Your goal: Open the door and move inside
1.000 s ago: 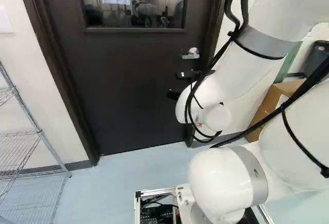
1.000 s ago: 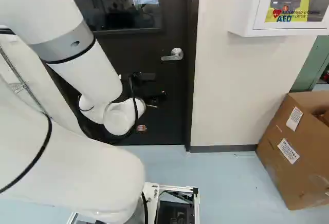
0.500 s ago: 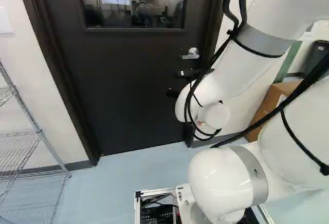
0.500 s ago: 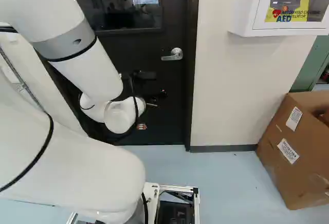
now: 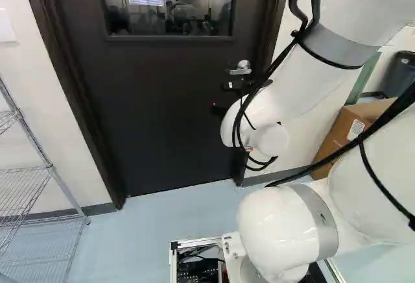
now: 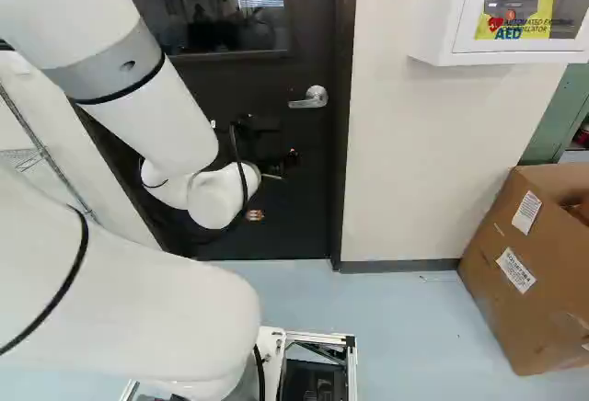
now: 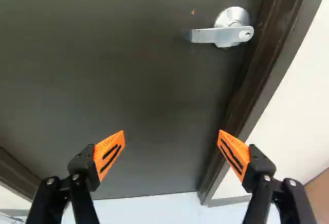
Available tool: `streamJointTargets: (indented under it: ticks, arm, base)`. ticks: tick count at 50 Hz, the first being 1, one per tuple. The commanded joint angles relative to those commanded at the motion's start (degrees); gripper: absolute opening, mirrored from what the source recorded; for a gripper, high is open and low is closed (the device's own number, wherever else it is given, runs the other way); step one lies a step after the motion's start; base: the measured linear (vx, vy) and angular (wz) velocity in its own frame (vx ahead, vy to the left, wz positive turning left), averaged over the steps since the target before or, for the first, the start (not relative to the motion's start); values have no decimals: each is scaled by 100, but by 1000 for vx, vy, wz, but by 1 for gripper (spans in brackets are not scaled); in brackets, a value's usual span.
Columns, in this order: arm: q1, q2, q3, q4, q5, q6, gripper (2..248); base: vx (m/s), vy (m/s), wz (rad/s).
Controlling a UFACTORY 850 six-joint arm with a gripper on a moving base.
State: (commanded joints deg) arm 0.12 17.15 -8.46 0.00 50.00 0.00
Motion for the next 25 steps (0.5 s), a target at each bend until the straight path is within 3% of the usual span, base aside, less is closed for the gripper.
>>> streamJointTargets:
  ticks: [25]
  arm:
    - [-1,-99,-436,0,0,0,247]
  base:
    - [0,0,0]
